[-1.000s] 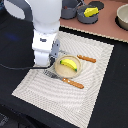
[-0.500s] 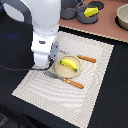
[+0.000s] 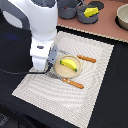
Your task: Interact with the objects in diverse but meaningful ways.
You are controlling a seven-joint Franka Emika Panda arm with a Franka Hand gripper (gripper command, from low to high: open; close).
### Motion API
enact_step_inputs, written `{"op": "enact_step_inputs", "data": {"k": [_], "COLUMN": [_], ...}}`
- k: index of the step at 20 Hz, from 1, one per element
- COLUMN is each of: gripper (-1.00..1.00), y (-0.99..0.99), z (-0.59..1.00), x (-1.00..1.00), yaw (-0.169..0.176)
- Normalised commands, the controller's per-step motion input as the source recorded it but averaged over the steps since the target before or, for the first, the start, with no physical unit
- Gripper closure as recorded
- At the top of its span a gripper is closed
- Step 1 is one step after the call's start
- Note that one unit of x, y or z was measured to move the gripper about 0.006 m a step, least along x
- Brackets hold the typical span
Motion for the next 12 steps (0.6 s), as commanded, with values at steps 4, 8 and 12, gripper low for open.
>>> {"op": "enact_step_inputs", "data": {"k": [4, 8, 12], "gripper": [1.0, 1.0, 1.0], "y": [-0.05, 0.46, 0.64], "z": [-0.2, 0.8, 1.0], "x": [-0.49, -0.15, -0.23], "yaw": [0.069, 0.1, 0.115]}}
